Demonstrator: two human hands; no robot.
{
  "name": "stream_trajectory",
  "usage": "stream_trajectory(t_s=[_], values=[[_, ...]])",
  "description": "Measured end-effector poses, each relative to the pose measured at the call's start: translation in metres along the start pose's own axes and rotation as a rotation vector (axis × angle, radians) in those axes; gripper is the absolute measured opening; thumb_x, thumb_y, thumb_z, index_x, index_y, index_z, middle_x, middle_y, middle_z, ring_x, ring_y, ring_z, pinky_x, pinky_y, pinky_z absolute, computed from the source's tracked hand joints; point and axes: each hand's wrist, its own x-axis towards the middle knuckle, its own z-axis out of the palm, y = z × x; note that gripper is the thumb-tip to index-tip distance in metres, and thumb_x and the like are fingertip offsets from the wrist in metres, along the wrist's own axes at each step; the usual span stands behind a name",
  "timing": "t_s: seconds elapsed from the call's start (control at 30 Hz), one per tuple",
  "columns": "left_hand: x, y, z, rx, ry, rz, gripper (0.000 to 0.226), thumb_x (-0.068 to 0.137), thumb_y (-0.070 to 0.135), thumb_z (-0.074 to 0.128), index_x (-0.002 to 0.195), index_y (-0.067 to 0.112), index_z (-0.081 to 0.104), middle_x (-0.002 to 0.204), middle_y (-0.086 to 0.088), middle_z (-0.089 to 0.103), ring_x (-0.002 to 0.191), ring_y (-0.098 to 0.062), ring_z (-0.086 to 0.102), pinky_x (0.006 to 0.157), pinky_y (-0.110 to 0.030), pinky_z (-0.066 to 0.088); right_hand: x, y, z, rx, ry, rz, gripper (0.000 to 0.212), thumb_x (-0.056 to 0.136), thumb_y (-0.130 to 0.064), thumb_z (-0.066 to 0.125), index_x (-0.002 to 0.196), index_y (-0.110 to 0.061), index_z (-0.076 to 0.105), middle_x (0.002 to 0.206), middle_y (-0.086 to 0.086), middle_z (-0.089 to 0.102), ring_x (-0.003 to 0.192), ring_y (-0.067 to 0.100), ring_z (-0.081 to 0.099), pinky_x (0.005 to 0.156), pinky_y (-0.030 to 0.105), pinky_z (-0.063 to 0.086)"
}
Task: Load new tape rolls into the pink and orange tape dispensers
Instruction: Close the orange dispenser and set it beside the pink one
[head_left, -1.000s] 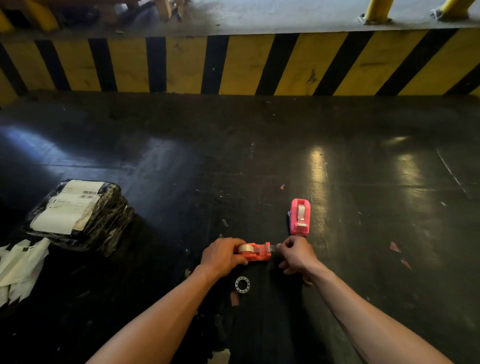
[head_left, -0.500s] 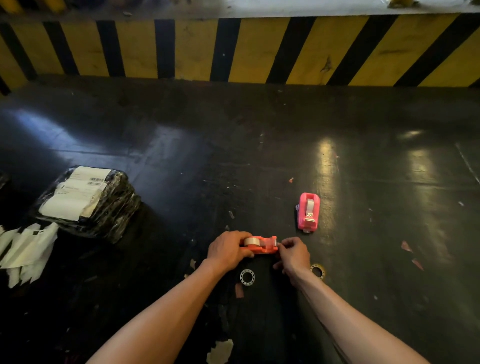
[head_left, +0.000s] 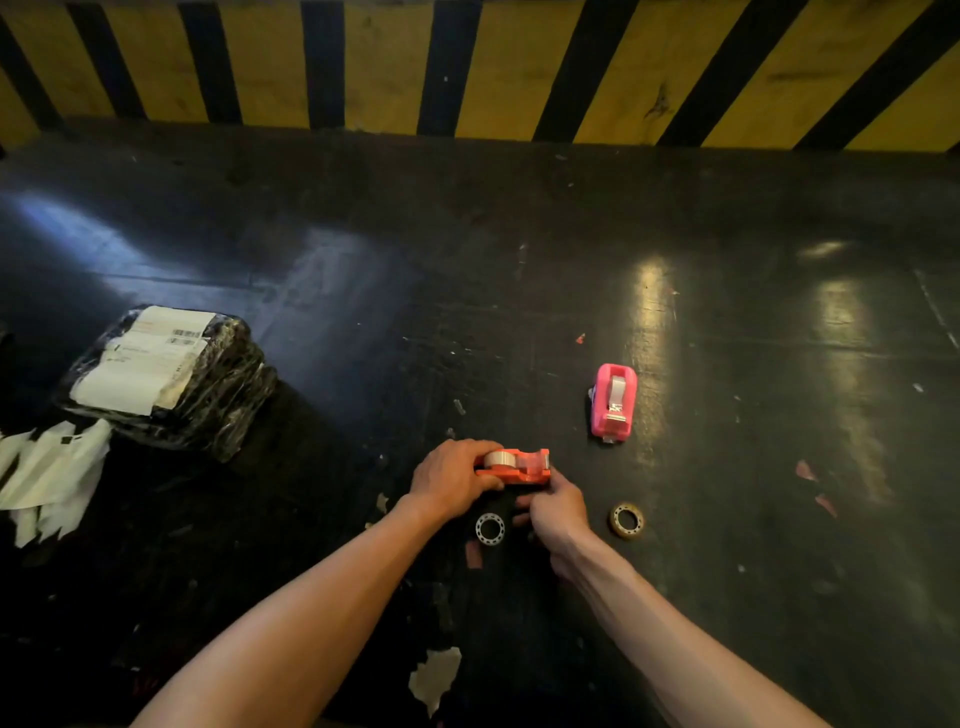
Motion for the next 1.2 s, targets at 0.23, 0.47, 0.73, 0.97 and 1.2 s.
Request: stream_trajectory(t_s=[0.23, 0.47, 0.73, 0.97, 1.2], values=[[-0.015, -0.017, 0.003, -0.205, -0.146, -0.079, 0.095, 0.093, 0.003, 0.057, 0.160, 0.034, -0.003, 0.166, -0.007, 0.024, 0.150, -0.024, 0.032, 0.121, -0.042, 0.033, 0.012, -0.006, -0.026, -0.346, 0.151, -0.262, 0.084, 0.087, -0.003, 0.060, 0.157, -0.024, 0.018, 0.150, 0.015, 0.041, 0.130, 0.029, 0.048, 0.103, 0.041, 0.046], [-0.035, -0.067, 0.032, 0.053, 0.188, -0.173, 0.075, 0.103, 0.030, 0.047, 0.161, 0.020, 0.001, 0.171, 0.001, 0.001, 0.156, -0.017, -0.003, 0.127, -0.041, 0.001, 0.018, -0.022, -0.026, -1.300, -0.091, -0.808, 0.098, 0.086, -0.013, 0.062, 0.154, -0.046, 0.000, 0.166, 0.007, 0.011, 0.152, 0.031, 0.006, 0.123, 0.052, 0.013], [-0.031, -0.063, 0.050, 0.235, 0.294, -0.240, 0.066, 0.104, 0.042, 0.031, 0.160, 0.024, 0.002, 0.170, 0.002, -0.001, 0.156, -0.019, -0.005, 0.126, -0.046, 0.000, 0.035, -0.059, -0.007, -1.400, -0.116, -0.901, 0.056, 0.096, -0.027, 0.052, 0.147, -0.037, 0.032, 0.128, 0.012, 0.051, 0.118, 0.035, 0.052, 0.093, 0.047, 0.047], [-0.031, -0.064, 0.058, 0.235, 0.344, -0.247, 0.065, 0.102, 0.043, 0.030, 0.160, 0.024, 0.008, 0.170, 0.003, 0.006, 0.156, -0.018, -0.001, 0.127, -0.048, 0.005, 0.069, -0.102, -0.014, -0.907, 0.224, -0.480, 0.053, 0.087, -0.028, 0.065, 0.132, -0.013, 0.041, 0.131, 0.023, 0.046, 0.113, 0.048, 0.056, 0.093, 0.051, 0.051], [-0.032, -0.065, 0.058, 0.236, 0.339, -0.244, 0.066, 0.101, 0.043, 0.032, 0.160, 0.024, 0.012, 0.169, 0.003, 0.006, 0.156, -0.018, -0.001, 0.127, -0.047, 0.002, 0.083, -0.111, -0.013, -0.888, 0.353, -0.333, 0.057, 0.088, -0.034, 0.070, 0.132, -0.008, 0.044, 0.137, 0.024, 0.043, 0.120, 0.046, 0.053, 0.096, 0.048, 0.047]])
